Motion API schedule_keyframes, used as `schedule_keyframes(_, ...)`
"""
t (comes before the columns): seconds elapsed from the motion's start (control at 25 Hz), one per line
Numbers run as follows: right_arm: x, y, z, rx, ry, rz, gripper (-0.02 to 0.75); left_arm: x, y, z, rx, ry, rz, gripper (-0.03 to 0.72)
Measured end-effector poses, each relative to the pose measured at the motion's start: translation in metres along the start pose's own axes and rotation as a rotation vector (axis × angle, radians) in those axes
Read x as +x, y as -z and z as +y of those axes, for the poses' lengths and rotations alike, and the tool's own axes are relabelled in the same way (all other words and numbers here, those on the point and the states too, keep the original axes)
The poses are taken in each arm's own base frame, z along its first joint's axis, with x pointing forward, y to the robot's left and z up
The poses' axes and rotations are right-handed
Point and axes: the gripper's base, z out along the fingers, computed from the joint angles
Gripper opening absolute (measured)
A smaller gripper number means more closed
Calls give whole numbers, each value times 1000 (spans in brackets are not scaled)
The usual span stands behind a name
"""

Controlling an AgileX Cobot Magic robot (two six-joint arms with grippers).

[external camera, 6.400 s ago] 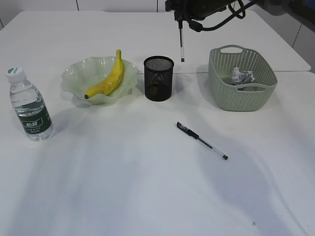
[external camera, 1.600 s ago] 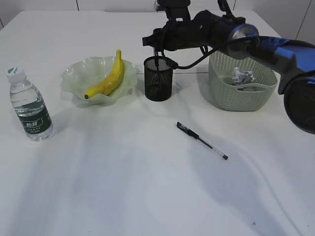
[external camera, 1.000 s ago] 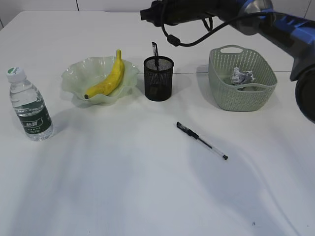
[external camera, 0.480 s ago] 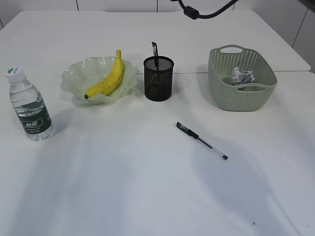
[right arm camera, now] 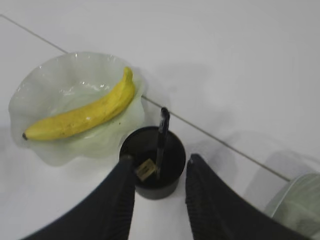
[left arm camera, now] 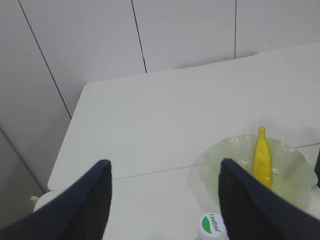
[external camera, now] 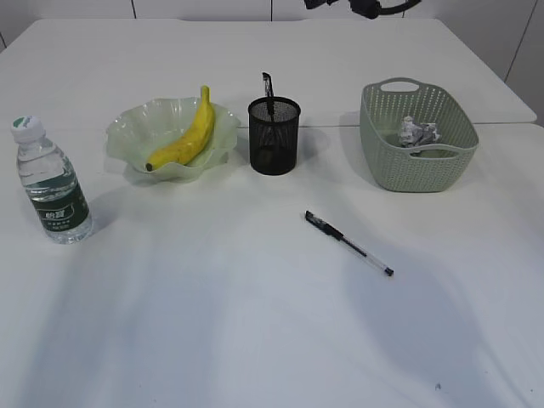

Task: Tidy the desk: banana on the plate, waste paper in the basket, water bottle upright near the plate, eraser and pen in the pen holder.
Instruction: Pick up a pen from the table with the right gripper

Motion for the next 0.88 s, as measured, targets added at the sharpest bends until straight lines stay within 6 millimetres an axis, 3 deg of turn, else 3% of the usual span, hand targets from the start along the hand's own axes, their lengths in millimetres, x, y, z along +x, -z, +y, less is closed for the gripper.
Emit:
schedule_keyframes(0.24, 14, 5, 5, -53, 34, 165, 262, 6, 0, 1, -8, 2, 63, 475)
schedule_keyframes(0.56, 18, 7, 0, -7, 81, 212, 262, 11, 2, 2, -21, 3, 145, 475)
schedule_keyframes(0.88, 47, -18, -1, -35, 62, 345, 262, 2, 4, 4, -29, 5, 145, 475)
